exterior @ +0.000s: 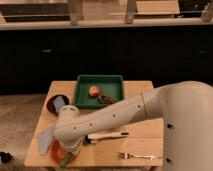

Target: Place pepper in red bowl

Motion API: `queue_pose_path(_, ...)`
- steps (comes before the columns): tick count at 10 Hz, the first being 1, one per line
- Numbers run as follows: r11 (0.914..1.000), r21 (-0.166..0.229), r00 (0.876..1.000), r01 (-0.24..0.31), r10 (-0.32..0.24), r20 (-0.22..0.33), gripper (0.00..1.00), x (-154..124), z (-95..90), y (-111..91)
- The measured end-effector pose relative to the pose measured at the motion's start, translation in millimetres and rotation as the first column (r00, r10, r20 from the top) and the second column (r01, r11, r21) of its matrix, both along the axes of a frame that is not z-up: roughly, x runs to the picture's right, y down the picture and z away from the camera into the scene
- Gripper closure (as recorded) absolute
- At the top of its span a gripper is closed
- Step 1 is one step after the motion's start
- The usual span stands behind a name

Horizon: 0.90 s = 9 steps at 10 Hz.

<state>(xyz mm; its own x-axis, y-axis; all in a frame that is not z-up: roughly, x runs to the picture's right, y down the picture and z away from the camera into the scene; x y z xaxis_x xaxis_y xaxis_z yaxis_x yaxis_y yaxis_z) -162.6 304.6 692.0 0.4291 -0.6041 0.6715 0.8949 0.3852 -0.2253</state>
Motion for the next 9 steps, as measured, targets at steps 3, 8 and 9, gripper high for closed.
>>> queue_pose_path(3, 0.9996, -0.023, 1.000, -0.016, 0.016, 0.007, 0.98, -0.3, 0.2, -4.4)
queue_pose_path(8, 0.9928, -0.113, 0.997, -0.037, 0.045, 0.068, 1.00, -19.5, 1.3, -10.5)
queue_pose_path(9, 0.9899, -0.134, 0.995, -0.045, 0.057, 0.082, 1.00, -22.3, 3.0, -11.2)
